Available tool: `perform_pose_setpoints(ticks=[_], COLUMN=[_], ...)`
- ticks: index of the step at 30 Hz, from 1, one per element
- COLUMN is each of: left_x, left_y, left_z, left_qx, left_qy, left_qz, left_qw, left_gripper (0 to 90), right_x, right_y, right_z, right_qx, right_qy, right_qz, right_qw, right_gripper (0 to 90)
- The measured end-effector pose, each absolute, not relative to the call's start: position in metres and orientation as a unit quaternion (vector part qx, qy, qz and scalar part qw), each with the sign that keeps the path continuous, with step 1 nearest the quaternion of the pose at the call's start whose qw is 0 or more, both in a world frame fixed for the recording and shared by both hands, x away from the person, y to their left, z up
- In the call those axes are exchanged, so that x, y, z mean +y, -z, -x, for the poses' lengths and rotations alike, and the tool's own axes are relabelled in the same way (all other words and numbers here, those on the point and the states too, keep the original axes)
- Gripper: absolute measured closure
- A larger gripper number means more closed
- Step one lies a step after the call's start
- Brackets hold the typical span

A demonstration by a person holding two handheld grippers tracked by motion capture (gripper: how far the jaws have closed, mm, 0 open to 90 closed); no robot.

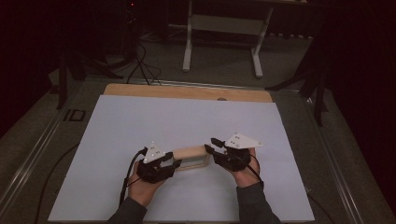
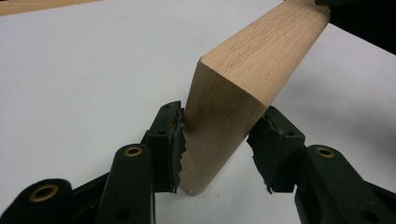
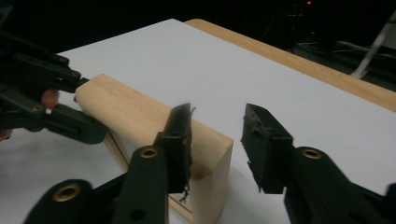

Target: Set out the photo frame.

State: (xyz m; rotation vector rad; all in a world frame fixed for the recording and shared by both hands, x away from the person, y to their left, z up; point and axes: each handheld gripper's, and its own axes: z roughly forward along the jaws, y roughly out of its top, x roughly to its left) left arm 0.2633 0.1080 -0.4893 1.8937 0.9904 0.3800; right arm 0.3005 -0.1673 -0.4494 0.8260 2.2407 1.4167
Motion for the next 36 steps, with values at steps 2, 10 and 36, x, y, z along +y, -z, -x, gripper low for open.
perform_pose_setpoints(ticks=[2, 10, 36], left_x=[0.108, 0.108, 0.107], left_y=[0.489, 0.490, 0.490], left_z=[-0.264, -0.265, -0.269], left_qx=[0.404, 0.404, 0.404], left_qy=[-0.154, -0.155, -0.161], left_qz=[-0.771, -0.771, -0.772], left_qw=[0.467, 0.467, 0.463], left_gripper=[55.2, 55.7, 55.8], right_x=[-0.169, -0.167, -0.162], right_y=[0.450, 0.456, 0.484], right_z=[-0.301, -0.302, -0.319], right_qx=[0.794, 0.811, 0.832], right_qy=[-0.504, -0.501, -0.477], right_qz=[-0.291, -0.267, -0.251], right_qw=[0.174, 0.142, 0.129], right_gripper=[56.6, 43.2, 45.5])
